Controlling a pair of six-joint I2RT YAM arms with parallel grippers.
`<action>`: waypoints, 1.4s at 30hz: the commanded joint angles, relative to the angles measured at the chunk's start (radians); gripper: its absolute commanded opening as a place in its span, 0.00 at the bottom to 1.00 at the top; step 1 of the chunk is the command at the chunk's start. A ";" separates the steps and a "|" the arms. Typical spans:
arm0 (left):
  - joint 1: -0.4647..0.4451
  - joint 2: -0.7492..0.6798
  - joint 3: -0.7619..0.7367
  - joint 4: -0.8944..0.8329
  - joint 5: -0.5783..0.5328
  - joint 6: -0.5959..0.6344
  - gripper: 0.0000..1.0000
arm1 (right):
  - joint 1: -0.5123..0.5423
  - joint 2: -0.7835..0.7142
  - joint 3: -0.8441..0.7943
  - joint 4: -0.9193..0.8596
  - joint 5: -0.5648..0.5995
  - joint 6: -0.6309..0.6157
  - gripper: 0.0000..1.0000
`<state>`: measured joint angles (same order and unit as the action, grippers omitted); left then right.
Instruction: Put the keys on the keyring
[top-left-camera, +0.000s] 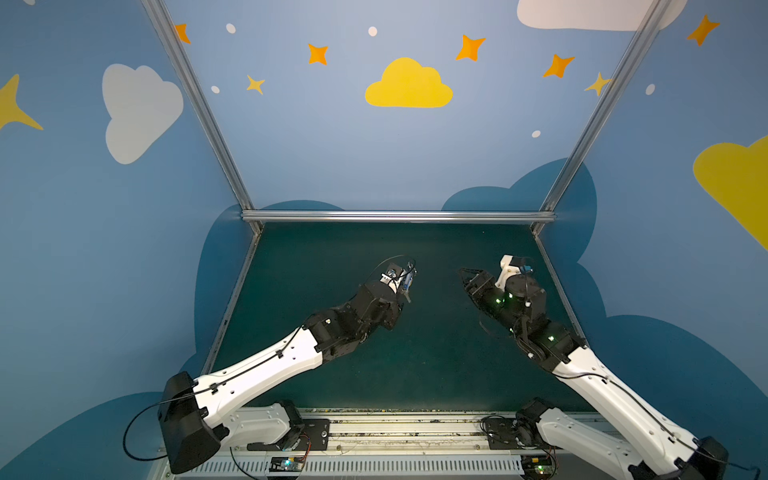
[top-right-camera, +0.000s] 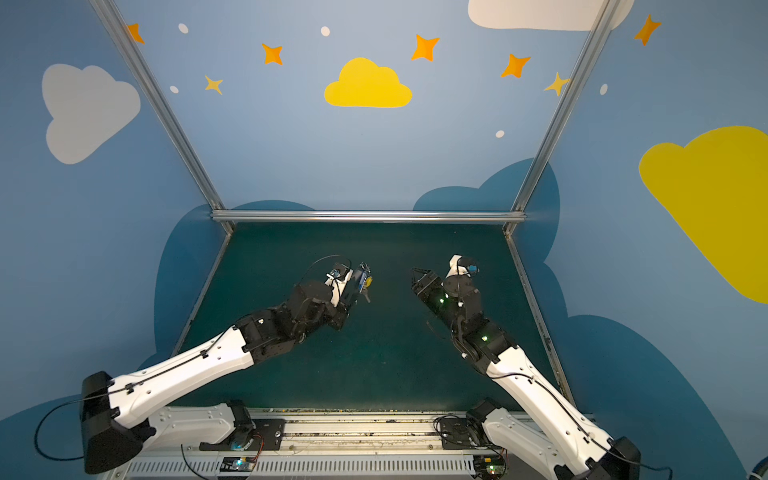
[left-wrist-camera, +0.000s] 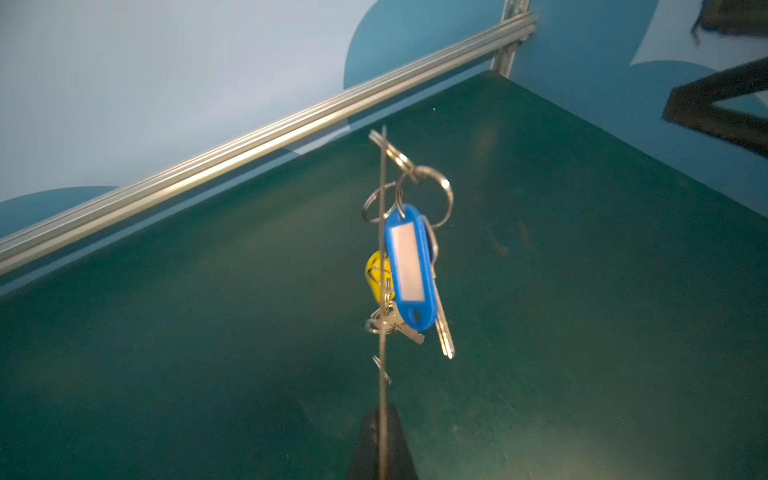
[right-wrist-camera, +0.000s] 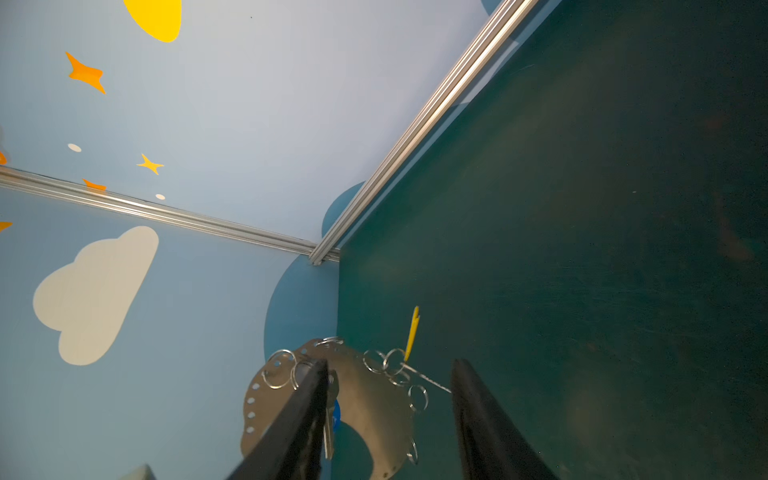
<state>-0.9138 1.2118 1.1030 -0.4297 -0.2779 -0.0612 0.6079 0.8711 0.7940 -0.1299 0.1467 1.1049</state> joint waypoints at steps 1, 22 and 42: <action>0.032 0.039 0.123 -0.325 0.179 -0.048 0.04 | -0.022 -0.079 -0.038 -0.091 0.011 -0.060 0.52; 0.145 0.521 0.742 -1.008 0.366 -0.047 0.04 | -0.071 -0.122 -0.156 -0.138 -0.230 -0.168 0.52; 0.320 0.891 0.890 -0.576 0.915 -0.201 0.04 | -0.139 -0.264 -0.239 -0.202 -0.165 -0.126 0.53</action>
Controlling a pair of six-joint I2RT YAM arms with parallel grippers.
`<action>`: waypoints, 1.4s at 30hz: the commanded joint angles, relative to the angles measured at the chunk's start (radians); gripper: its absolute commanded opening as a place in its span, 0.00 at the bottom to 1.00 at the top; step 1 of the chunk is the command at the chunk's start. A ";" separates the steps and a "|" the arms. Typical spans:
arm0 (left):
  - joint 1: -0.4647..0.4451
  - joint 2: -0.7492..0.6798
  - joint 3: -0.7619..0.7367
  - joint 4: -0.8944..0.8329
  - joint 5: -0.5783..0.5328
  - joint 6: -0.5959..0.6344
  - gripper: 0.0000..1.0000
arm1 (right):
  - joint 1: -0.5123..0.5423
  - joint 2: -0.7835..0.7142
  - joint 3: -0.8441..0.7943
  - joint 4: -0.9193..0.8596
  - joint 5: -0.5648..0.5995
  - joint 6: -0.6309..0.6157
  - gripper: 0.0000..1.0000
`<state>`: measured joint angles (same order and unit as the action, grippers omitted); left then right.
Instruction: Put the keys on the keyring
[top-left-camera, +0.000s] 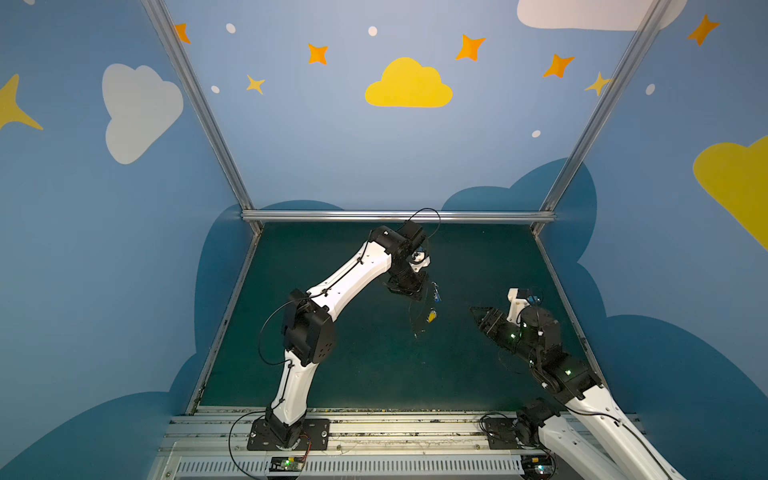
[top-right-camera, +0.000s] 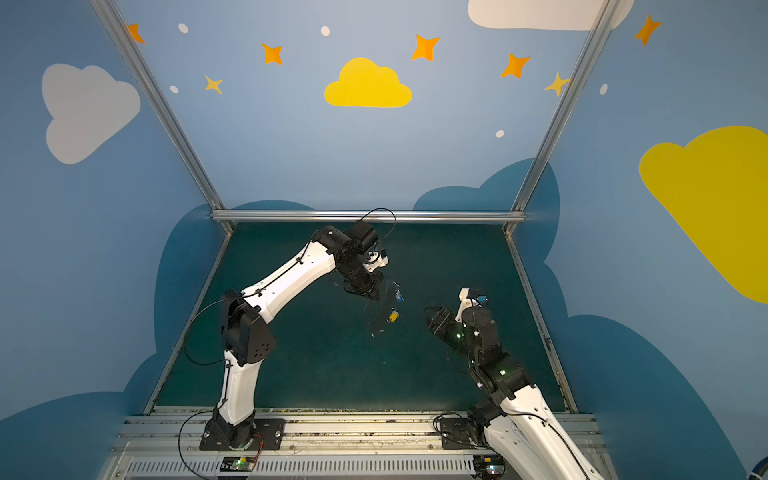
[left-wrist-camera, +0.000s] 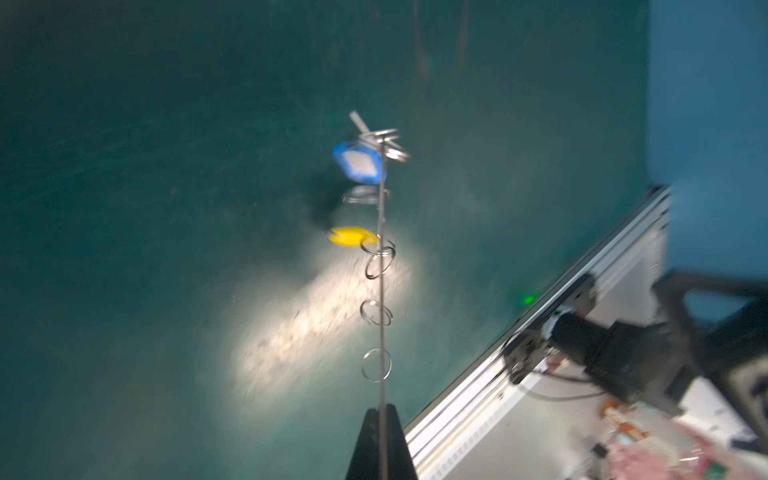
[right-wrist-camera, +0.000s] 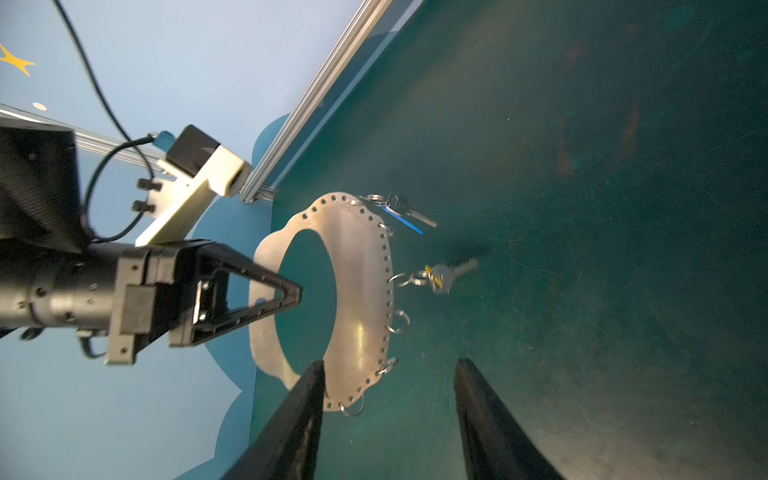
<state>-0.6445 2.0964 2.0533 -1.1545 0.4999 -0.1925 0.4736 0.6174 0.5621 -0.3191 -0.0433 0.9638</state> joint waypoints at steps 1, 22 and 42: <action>0.072 0.005 -0.107 0.198 0.151 -0.094 0.04 | -0.006 -0.008 -0.007 -0.009 0.026 0.018 0.53; 0.336 -0.284 -0.921 0.585 0.086 -0.236 0.19 | -0.006 0.128 0.004 0.113 -0.034 0.005 0.53; 0.385 -0.733 -1.067 0.726 -0.921 -0.092 1.00 | -0.028 0.667 0.279 0.011 0.574 -0.645 0.84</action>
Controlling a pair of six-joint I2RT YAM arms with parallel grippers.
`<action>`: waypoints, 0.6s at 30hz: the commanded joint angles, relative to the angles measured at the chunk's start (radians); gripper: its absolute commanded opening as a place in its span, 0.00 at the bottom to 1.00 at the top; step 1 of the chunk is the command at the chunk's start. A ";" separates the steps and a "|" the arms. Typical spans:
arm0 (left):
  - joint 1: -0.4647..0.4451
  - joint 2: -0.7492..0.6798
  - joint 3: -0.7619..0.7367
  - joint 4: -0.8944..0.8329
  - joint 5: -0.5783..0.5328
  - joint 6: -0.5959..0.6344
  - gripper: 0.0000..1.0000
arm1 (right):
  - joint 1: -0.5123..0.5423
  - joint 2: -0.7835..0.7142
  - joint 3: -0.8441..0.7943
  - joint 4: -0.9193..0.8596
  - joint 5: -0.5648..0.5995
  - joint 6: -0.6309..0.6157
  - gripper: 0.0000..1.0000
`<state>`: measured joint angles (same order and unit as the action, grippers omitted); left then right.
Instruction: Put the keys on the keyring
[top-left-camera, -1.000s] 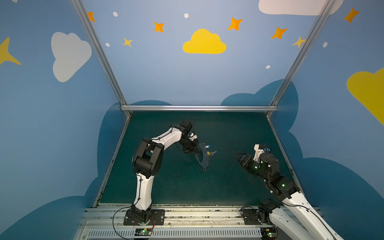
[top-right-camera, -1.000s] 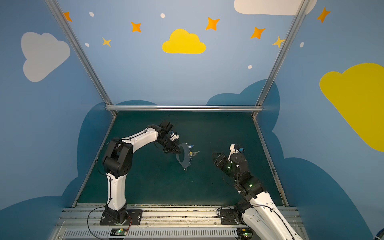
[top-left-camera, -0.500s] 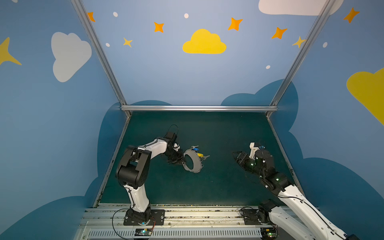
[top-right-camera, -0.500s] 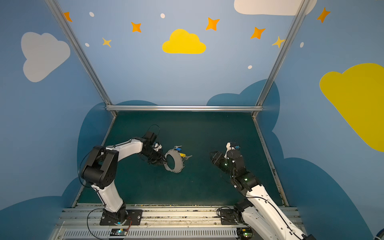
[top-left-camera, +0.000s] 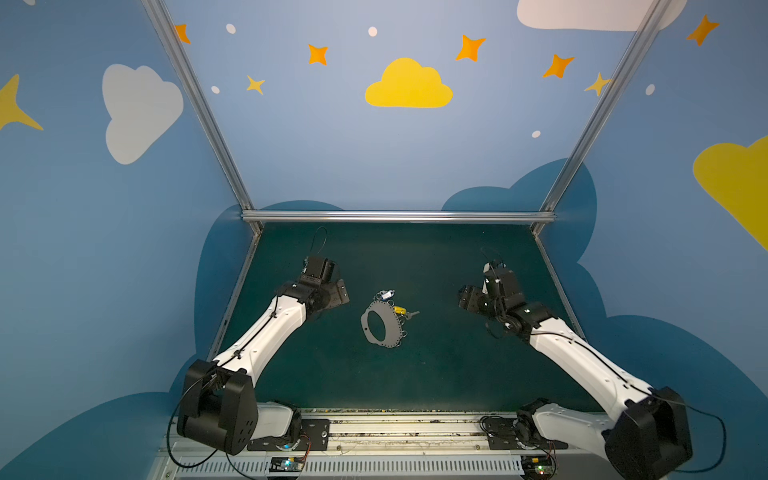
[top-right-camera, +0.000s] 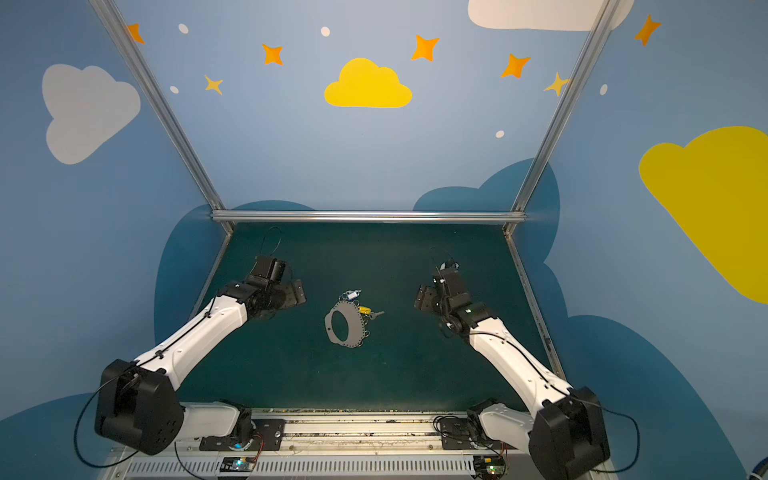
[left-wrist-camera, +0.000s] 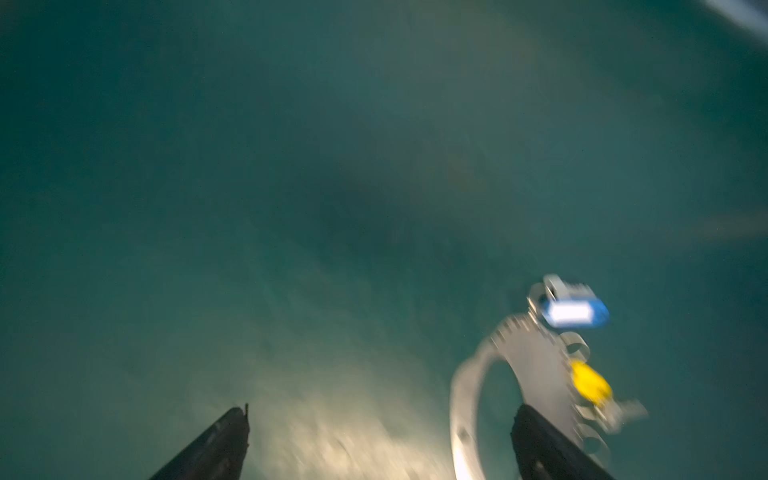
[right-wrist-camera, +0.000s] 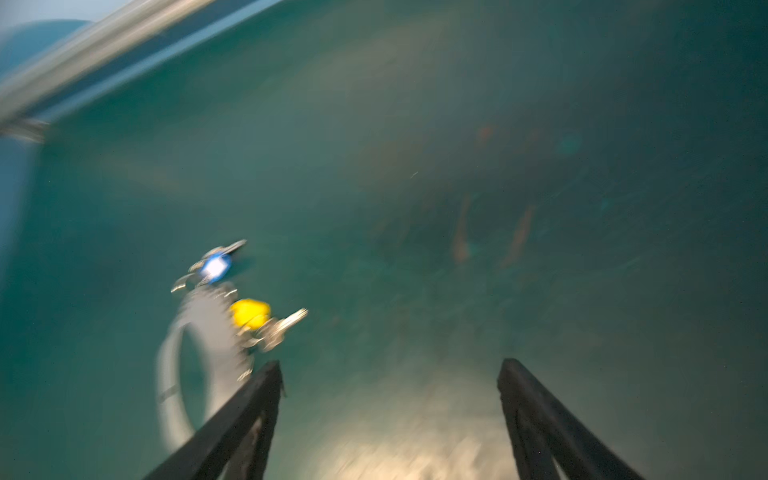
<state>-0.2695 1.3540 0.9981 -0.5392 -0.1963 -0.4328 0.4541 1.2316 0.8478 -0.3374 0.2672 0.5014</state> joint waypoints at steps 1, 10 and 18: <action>0.019 0.023 -0.035 0.174 -0.263 0.208 1.00 | -0.015 0.067 -0.031 0.102 0.319 -0.235 0.84; 0.147 0.111 -0.267 0.728 -0.205 0.400 1.00 | -0.171 0.182 -0.269 0.675 0.326 -0.443 0.88; 0.276 0.146 -0.500 1.123 0.111 0.399 1.00 | -0.343 0.266 -0.478 1.202 -0.122 -0.535 0.89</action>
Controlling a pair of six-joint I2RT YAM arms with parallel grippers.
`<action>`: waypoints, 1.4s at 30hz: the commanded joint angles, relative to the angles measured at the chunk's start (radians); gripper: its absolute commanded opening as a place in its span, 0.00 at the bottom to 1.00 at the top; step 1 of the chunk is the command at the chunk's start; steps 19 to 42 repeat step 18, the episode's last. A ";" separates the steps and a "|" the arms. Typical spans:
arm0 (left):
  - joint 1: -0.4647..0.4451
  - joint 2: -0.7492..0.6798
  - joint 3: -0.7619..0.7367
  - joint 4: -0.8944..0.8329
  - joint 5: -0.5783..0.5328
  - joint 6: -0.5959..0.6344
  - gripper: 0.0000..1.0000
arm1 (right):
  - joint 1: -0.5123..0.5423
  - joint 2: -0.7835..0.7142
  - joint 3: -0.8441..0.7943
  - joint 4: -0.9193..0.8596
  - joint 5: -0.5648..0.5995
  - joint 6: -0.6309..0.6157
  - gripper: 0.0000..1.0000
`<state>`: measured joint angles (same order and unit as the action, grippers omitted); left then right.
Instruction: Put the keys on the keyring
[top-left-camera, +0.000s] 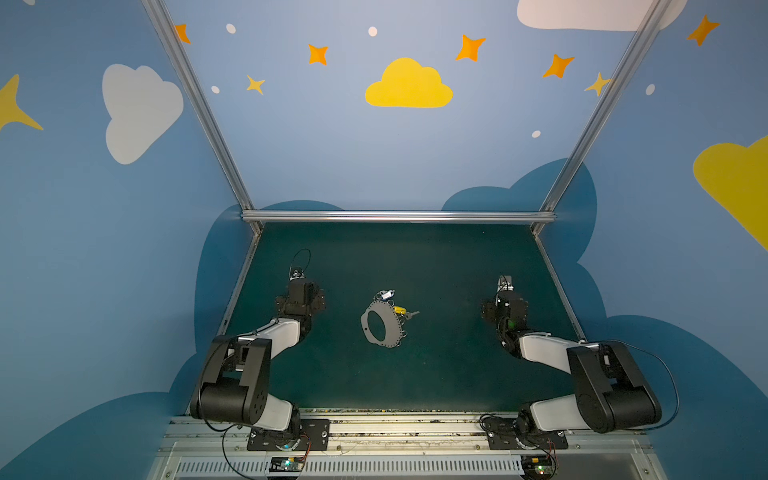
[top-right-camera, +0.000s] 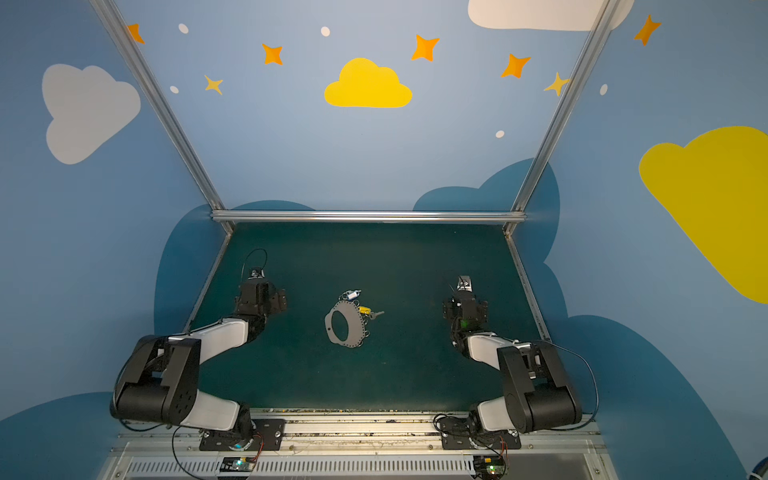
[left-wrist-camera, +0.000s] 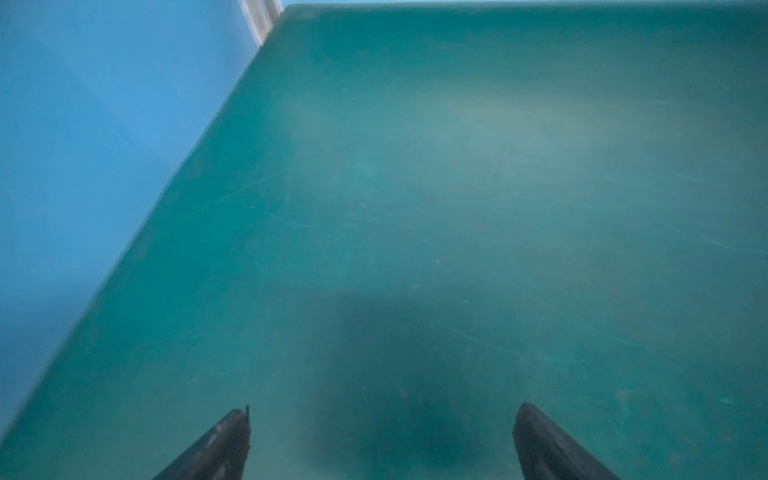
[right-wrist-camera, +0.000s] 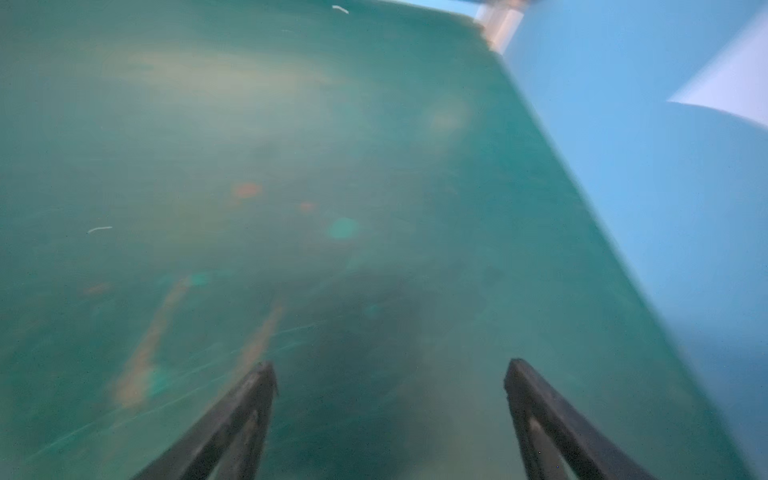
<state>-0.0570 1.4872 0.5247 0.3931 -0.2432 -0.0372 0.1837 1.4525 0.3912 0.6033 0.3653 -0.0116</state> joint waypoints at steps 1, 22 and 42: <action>0.090 0.025 -0.043 0.225 0.208 -0.009 1.00 | -0.130 0.079 -0.006 0.262 -0.329 0.007 0.94; 0.059 0.019 -0.098 0.317 0.101 -0.012 1.00 | -0.143 0.054 0.028 0.161 -0.365 0.000 0.94; 0.059 0.019 -0.098 0.317 0.101 -0.012 1.00 | -0.143 0.054 0.028 0.161 -0.365 0.000 0.94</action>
